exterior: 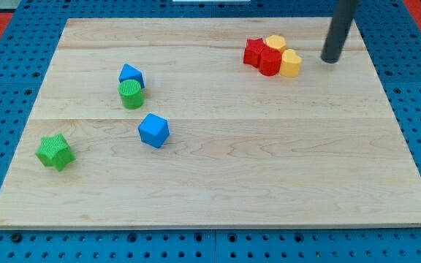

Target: Nudge yellow heart along with group of blocks left a bit

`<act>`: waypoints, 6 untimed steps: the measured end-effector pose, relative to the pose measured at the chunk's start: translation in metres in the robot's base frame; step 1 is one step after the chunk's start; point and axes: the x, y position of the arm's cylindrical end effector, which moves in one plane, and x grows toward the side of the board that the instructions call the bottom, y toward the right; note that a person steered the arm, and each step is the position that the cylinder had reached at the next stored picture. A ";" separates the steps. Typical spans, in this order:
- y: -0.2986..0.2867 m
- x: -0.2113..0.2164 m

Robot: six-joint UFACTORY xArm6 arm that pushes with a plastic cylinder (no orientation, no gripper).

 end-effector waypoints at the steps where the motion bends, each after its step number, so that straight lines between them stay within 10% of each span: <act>1: 0.009 0.015; 6: -0.038 0.014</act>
